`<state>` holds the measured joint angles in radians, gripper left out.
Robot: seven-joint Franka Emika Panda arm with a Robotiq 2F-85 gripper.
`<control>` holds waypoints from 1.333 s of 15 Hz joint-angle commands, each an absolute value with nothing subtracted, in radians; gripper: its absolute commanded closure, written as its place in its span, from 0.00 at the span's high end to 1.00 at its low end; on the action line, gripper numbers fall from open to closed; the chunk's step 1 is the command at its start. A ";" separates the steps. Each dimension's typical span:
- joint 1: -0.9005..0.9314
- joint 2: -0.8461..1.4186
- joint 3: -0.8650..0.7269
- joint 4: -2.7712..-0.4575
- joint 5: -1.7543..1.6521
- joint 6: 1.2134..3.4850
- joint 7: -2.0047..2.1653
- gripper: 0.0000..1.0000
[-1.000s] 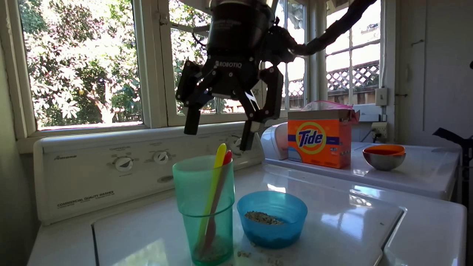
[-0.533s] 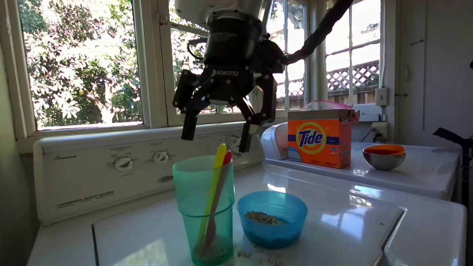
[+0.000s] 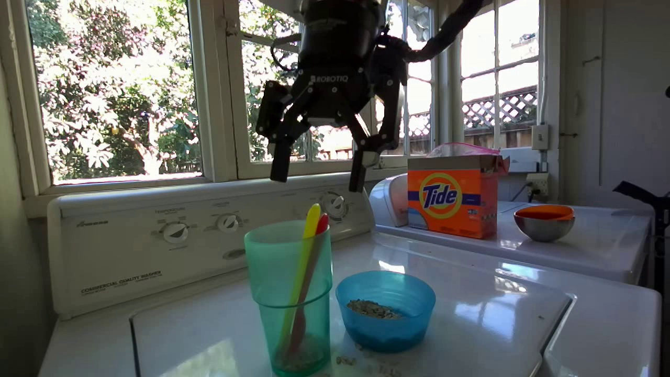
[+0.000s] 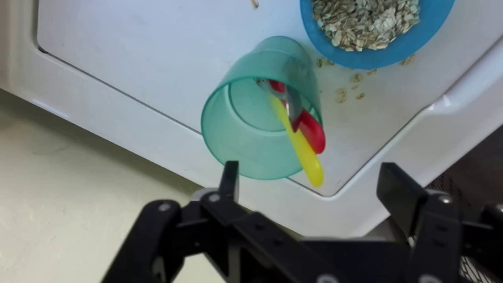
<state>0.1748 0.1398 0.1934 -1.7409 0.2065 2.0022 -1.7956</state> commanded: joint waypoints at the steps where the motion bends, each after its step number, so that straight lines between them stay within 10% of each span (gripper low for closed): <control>1: 0.170 0.036 0.197 -1.856 0.195 2.021 -1.759 0.86; 5: 0.177 -0.035 0.196 -1.974 0.214 2.077 -1.746 0.92; 20: 0.195 -0.032 0.191 -2.086 0.139 2.374 -1.593 0.68</control>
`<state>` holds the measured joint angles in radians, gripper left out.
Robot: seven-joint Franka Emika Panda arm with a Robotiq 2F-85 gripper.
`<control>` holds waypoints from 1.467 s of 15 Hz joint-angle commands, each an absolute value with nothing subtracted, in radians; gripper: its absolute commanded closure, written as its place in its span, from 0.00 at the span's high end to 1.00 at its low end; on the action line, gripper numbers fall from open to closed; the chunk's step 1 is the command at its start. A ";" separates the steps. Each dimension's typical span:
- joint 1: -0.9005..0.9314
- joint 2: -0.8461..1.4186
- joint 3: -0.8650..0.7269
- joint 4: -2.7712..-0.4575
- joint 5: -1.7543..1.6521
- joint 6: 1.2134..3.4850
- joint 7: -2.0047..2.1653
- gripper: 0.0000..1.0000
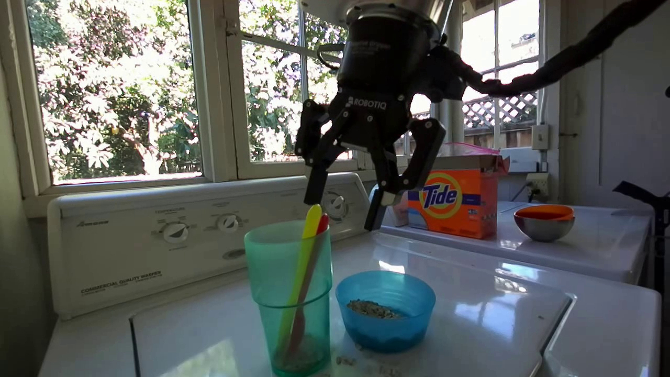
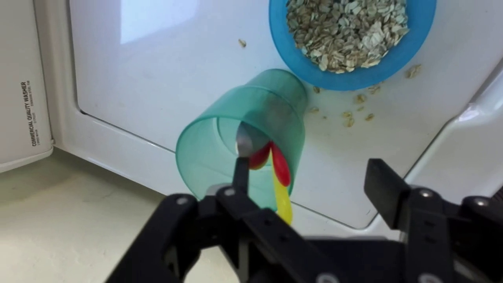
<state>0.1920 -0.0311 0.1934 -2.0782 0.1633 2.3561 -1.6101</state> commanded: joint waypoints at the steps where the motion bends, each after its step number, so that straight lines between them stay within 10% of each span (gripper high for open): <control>1: 0.197 -0.031 0.192 -2.086 0.139 2.372 -1.593 0.52; 11: 0.203 -0.018 0.198 -2.075 0.150 2.365 -1.597 0.51; 17: 0.204 -0.008 0.204 -2.068 0.145 2.362 -1.596 0.01; 22: 0.202 -0.007 0.203 -2.059 0.136 2.356 -1.592 0.03</control>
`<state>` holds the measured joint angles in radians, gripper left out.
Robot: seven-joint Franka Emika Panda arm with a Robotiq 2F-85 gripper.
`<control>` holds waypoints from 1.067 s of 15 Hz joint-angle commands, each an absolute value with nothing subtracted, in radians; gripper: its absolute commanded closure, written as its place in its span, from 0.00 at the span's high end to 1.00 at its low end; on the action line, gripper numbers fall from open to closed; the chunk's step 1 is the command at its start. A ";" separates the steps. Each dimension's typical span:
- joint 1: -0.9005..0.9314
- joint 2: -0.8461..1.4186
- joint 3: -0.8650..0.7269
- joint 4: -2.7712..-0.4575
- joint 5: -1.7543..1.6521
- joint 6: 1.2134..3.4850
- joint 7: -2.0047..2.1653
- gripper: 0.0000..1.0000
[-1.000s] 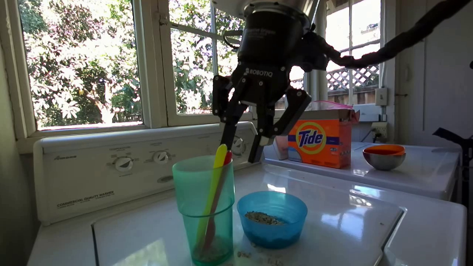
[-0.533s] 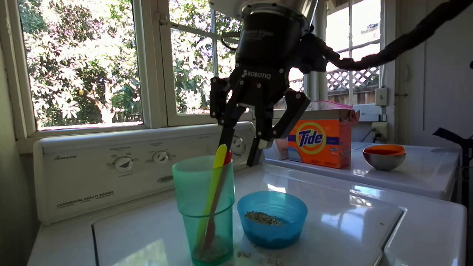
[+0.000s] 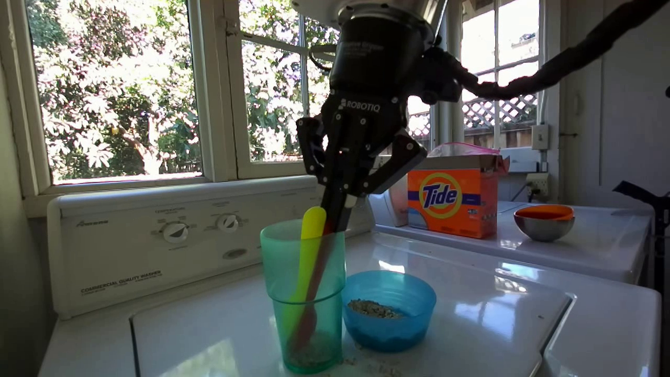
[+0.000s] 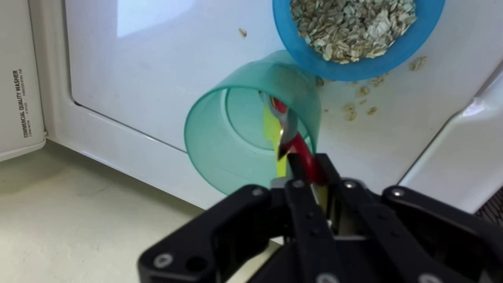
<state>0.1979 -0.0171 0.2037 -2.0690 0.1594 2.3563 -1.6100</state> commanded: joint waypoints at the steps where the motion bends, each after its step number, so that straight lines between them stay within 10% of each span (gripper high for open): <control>1: 0.201 -0.006 0.202 -2.054 0.133 2.353 -1.592 0.03; 16: 0.168 -0.017 0.146 -1.749 0.369 1.924 -1.751 0.03</control>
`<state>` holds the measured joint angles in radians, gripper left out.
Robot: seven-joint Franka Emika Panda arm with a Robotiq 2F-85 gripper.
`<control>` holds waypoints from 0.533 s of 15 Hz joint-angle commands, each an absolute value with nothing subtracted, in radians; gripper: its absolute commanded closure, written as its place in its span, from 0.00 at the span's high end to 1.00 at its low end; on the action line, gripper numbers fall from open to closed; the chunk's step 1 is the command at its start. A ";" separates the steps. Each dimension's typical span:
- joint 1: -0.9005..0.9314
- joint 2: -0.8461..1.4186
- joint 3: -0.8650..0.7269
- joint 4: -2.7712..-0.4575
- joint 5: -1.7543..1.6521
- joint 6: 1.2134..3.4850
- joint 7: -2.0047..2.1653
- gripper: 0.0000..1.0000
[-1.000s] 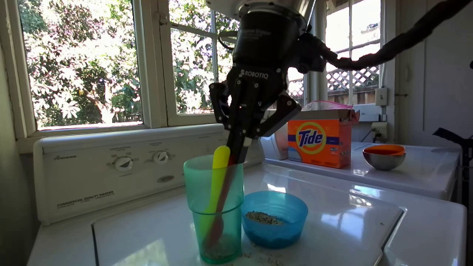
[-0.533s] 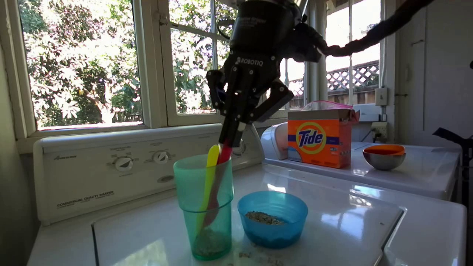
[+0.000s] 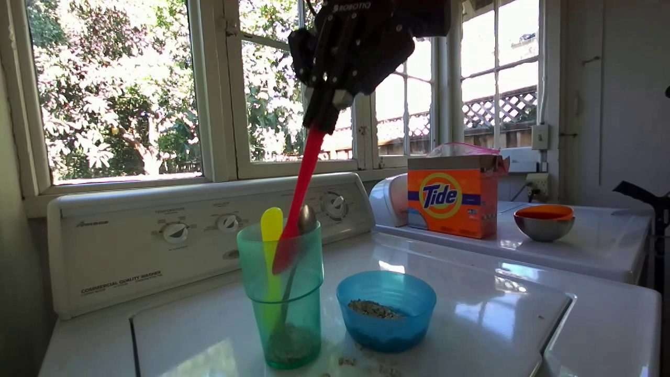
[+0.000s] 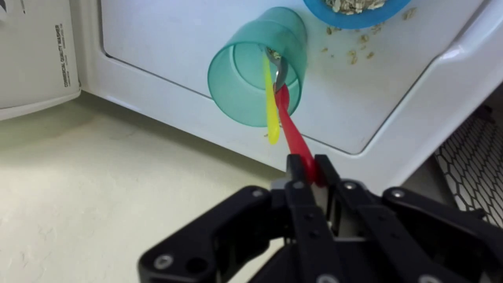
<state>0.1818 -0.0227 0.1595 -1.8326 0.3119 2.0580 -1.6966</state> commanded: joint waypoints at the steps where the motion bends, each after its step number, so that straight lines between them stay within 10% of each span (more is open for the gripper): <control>1: 0.164 -0.015 0.141 -1.720 0.376 1.882 -1.760 0.03; 8: 0.137 -0.044 0.112 -1.620 0.326 1.765 -1.872 0.03</control>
